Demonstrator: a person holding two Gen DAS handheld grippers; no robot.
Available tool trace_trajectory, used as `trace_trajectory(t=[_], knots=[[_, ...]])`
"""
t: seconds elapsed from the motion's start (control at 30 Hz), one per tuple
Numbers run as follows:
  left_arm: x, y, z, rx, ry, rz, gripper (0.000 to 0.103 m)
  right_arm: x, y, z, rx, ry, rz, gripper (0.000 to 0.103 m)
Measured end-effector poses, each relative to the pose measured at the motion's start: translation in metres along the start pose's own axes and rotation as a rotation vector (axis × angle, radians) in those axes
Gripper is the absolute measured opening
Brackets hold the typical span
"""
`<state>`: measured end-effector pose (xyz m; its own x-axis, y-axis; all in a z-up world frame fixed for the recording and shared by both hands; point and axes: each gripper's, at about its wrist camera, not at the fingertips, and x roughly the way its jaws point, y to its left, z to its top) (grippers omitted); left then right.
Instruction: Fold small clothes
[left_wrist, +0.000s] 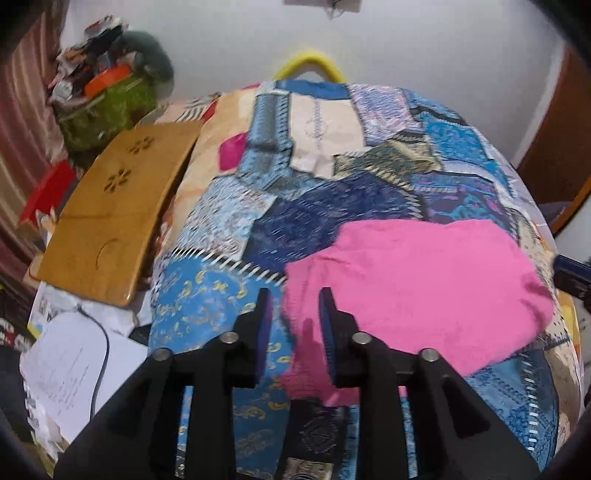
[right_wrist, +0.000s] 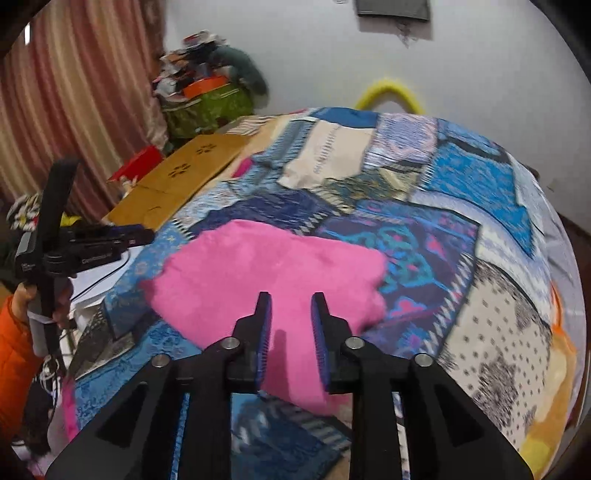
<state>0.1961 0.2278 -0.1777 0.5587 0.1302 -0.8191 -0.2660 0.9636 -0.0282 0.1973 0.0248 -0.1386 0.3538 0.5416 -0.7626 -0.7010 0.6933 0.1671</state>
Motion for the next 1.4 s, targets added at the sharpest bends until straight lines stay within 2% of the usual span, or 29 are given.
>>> trace_trajectory(t=[0.07,0.2,0.3,0.43,0.6,0.7,0.9,1.0,1.13,1.23,1.4], knots=[[-0.003,-0.012,0.001,0.028,-0.021,-0.016,0.042,0.009,0.011,0.004,-0.029,0.007,0.011,0.035],[0.000,-0.036,0.003,0.090,-0.033,-0.062,0.053,0.031,0.030,0.008,-0.089,0.042,0.008,0.036],[0.016,-0.050,0.000,0.127,0.004,-0.088,0.056,0.049,0.033,0.007,-0.114,0.084,0.008,0.038],[0.042,-0.060,-0.008,0.157,0.069,-0.076,0.056,0.066,0.021,0.001,-0.105,0.135,-0.013,0.038],[0.057,-0.044,-0.016,0.124,0.105,-0.046,0.056,0.061,-0.004,-0.007,-0.040,0.130,-0.024,0.040],[0.057,-0.024,-0.017,0.067,0.120,-0.032,0.056,0.052,-0.017,-0.011,-0.010,0.124,-0.045,0.041],[0.035,0.011,-0.017,-0.018,0.107,0.009,0.056,0.021,-0.032,-0.017,0.032,0.096,-0.083,0.041],[0.010,0.016,-0.011,-0.023,0.057,0.039,0.056,-0.003,-0.031,-0.014,0.055,0.048,-0.080,0.041],[-0.038,0.011,0.000,-0.028,-0.046,0.033,0.056,-0.046,-0.016,-0.005,0.050,-0.063,-0.067,0.041],[-0.082,-0.002,0.007,-0.009,-0.148,0.022,0.056,-0.083,0.002,0.003,0.023,-0.164,-0.060,0.041],[-0.168,-0.030,0.006,0.035,-0.366,-0.019,0.056,-0.145,0.033,0.011,-0.023,-0.351,-0.046,0.042]])
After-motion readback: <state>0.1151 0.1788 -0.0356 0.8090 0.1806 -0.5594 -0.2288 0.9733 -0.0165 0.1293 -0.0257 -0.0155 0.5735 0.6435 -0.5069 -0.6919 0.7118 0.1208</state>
